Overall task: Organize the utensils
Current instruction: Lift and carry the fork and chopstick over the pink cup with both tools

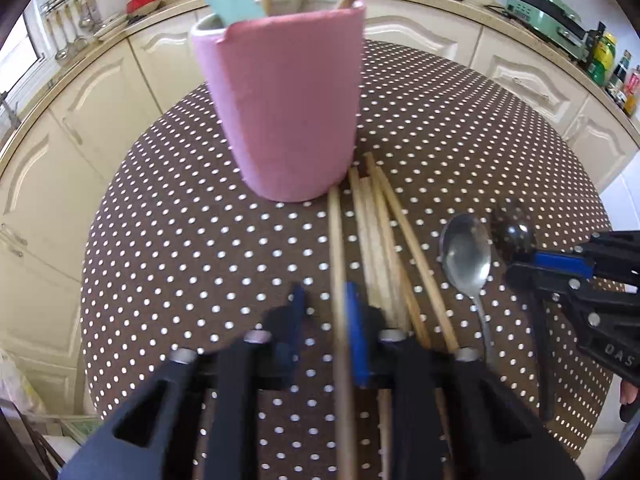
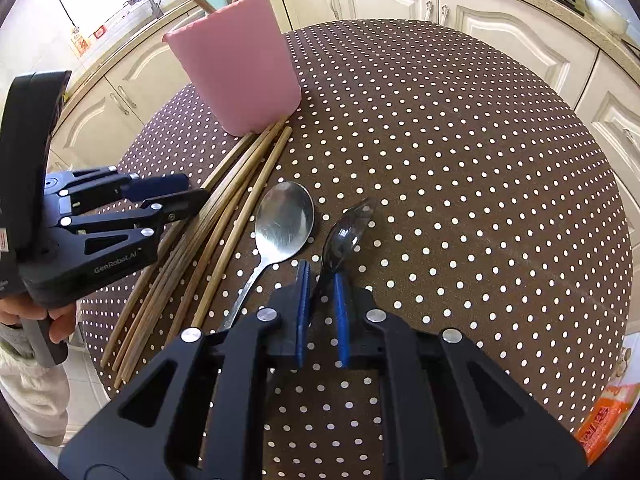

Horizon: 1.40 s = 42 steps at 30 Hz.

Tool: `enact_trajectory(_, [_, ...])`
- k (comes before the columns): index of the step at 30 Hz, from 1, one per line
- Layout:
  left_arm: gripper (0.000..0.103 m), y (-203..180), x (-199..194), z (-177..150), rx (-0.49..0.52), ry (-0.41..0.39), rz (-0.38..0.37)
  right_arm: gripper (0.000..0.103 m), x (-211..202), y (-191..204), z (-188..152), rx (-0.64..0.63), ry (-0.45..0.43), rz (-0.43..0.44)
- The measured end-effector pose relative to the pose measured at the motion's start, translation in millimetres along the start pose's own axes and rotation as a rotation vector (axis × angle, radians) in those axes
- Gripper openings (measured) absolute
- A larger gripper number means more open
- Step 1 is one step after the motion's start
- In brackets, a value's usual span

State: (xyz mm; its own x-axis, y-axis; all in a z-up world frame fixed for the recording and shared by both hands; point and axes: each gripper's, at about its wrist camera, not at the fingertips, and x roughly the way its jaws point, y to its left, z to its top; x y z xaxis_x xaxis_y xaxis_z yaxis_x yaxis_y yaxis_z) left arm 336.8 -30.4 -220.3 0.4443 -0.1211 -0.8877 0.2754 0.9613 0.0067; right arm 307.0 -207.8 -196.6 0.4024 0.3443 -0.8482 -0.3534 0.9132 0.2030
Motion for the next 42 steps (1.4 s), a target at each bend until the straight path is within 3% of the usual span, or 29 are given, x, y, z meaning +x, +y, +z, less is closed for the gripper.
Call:
enact_trajectory(7, [0.005, 9.0, -16.6, -13.7, -0.084, -0.088, -0.070, 0.006, -15.7, -7.0, -4.9, 0.047, -0.084, 0.008])
enact_trajectory(13, [0.005, 10.1, -57.7, -27.2, -0.087, -0.267, -0.118, 0.006, -41.9, -7.4, -7.0, 0.056, -0.188, 0.029])
enact_trajectory(20, [0.005, 23.2, -119.7, -30.3, -0.136, -0.550, -0.177, 0.006, -77.7, -1.3, 1.2, 0.030, -0.311, 0.031])
enact_trajectory(29, [0.005, 34.1, -172.3, -10.3, -0.203, -0.881, -0.151, 0.006, -118.1, 9.9, 34.1, -0.008, -0.456, 0.018])
enact_trajectory(42, [0.005, 49.1, -187.5, 48.4, -0.297, -1.090, -0.086, 0.006, -139.4, 35.0, 105.5, -0.088, -0.646, -0.077])
